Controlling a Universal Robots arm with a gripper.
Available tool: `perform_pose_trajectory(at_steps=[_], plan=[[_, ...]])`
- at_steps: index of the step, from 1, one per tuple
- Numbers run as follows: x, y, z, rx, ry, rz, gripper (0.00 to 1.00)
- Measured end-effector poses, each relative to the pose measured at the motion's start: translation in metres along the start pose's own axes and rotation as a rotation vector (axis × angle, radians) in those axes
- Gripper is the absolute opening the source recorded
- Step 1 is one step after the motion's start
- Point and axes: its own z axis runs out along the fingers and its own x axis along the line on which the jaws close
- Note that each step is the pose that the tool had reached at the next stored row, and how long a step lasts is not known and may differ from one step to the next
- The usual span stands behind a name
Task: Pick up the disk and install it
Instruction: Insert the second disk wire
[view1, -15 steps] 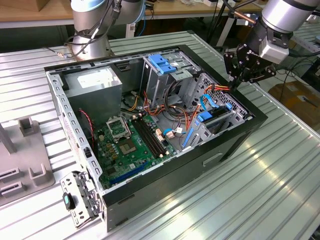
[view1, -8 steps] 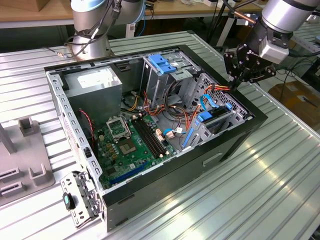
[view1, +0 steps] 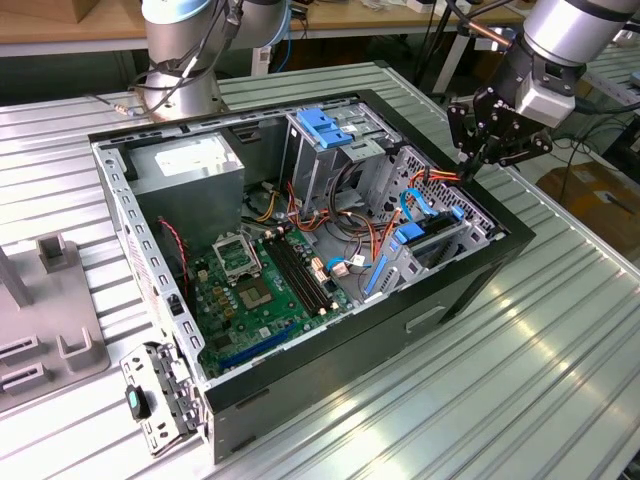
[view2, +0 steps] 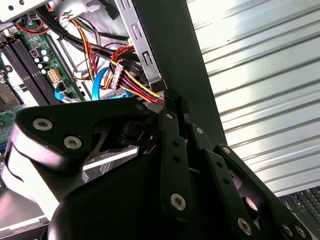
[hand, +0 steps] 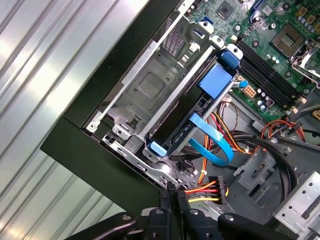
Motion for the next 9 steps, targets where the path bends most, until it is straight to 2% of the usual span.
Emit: perform_pose_trajectory(at_steps=[9], plan=[[0.0000,0.0000,0.0000,0.0001,0.0000,0.001,0.17]])
